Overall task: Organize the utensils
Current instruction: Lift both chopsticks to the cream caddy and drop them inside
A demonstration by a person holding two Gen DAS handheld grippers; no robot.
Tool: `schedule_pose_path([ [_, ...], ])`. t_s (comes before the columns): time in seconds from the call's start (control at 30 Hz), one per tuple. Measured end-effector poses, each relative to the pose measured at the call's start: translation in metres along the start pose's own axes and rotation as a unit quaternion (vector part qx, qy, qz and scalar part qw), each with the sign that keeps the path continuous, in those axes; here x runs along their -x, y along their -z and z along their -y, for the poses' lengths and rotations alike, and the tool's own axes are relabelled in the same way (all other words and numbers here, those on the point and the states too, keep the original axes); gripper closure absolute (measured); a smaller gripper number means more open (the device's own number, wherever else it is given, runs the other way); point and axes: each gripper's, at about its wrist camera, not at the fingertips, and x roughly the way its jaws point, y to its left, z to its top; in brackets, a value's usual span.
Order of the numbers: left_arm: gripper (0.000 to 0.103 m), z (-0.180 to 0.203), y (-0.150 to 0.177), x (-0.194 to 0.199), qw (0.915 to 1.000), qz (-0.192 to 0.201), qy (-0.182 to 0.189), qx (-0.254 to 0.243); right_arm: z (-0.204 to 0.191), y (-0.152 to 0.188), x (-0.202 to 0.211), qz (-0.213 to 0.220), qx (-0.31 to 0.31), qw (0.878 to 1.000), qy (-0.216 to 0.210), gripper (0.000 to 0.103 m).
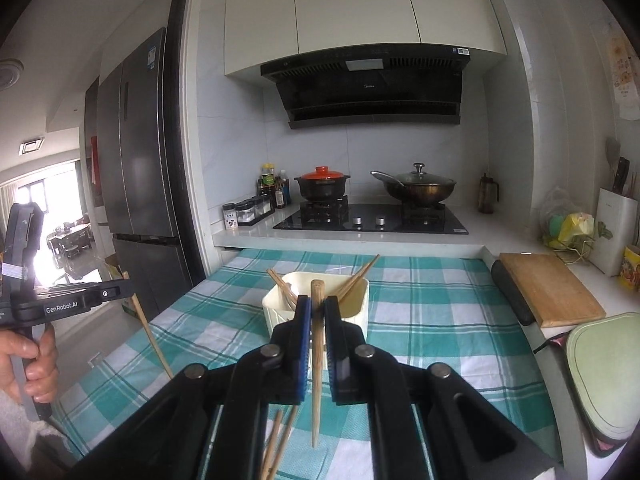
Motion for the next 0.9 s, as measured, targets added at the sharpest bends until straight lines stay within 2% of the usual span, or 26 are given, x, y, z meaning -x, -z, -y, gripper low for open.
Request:
schedule_pose_path([
  [0.13, 0.099, -0.004, -0.021, 0.0, 0.9999, 0.014, 0.0, 0.002, 0.007, -0.023, -0.01, 0.004, 0.01, 1.0, 0.005, 0.096],
  [0.33, 0.099, -0.003, -0.073, -0.011, 0.9988, 0.05, -0.001, 0.0, 0.013, -0.08, -0.034, 0.031, 0.03, 0.999, 0.014, 0.096],
  [0.5, 0.099, 0.005, -0.121, -0.029, 0.9956, 0.094, -0.002, 0.002, 0.012, -0.124, -0.064, 0.071, 0.04, 0.997, 0.019, 0.096],
  [0.63, 0.099, 0.012, -0.147, -0.057, 0.9922, 0.123, -0.008, 0.015, 0.013, -0.137, -0.101, 0.085, 0.033, 0.996, 0.015, 0.096],
  [0.77, 0.099, 0.014, -0.151, -0.106, 0.9941, 0.102, -0.013, 0.034, 0.019, -0.127, -0.148, 0.054, 0.022, 0.998, 0.008, 0.096],
  [0.9, 0.099, 0.012, -0.136, -0.161, 0.9979, 0.043, -0.013, 0.047, 0.029, -0.101, -0.2, -0.022, 0.003, 1.0, -0.012, 0.096],
])
